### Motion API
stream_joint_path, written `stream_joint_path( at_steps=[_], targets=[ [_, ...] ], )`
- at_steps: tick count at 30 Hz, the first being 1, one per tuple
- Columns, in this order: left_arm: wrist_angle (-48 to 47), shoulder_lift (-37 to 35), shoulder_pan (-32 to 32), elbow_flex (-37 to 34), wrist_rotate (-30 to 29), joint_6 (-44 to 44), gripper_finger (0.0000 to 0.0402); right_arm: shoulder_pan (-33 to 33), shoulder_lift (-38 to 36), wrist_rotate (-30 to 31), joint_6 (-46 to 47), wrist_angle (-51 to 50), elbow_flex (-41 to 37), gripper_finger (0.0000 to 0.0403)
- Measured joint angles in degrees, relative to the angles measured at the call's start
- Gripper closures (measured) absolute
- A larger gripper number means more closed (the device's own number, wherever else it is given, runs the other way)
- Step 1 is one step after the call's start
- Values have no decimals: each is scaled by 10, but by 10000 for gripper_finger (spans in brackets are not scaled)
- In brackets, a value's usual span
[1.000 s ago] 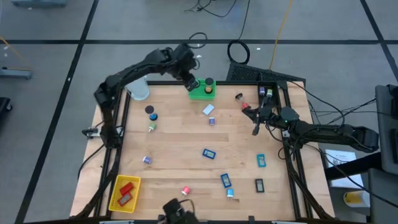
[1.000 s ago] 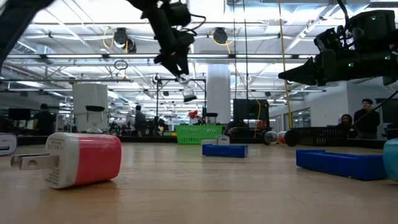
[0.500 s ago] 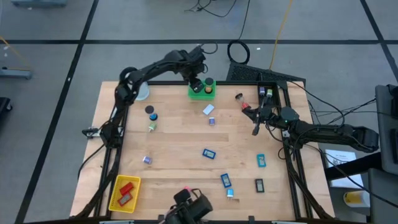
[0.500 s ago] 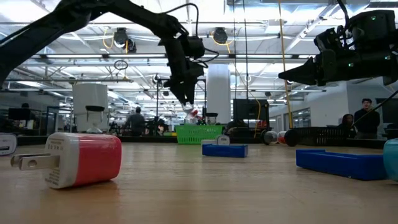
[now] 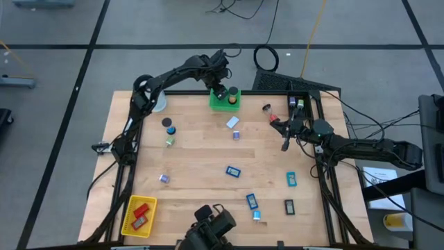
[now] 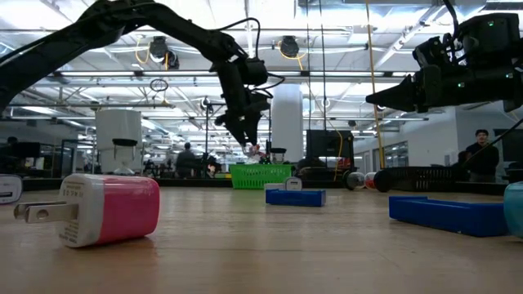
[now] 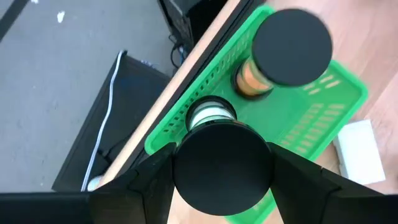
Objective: Pick & Place Office items
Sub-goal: Put the white hourglass into the green basket
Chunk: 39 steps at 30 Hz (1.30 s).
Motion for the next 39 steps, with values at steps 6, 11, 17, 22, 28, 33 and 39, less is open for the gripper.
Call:
stream_joint_path(
  at_steps=[6,11,17,22,28,33,39],
  targets=[
    [-6,0,-1,0,15,3,176,0,0,0,0,0,0,403],
    [-7,0,1,0,10,2,176,0,0,0,0,0,0,403],
    [-5,20,2,-1,7,3,176,0,0,0,1,0,0,403],
    [-2,17,2,-1,1,5,176,0,0,-1,1,0,0,403],
    [-1,18,2,-1,1,6,166,0,0,-1,0,0,0,403],
    [2,18,-2,-1,-2,7,128,0,0,-2,0,0,0,403],
    [-3,15,-2,-1,-18,20,89,0,0,-2,0,0,0,403]
  ],
)
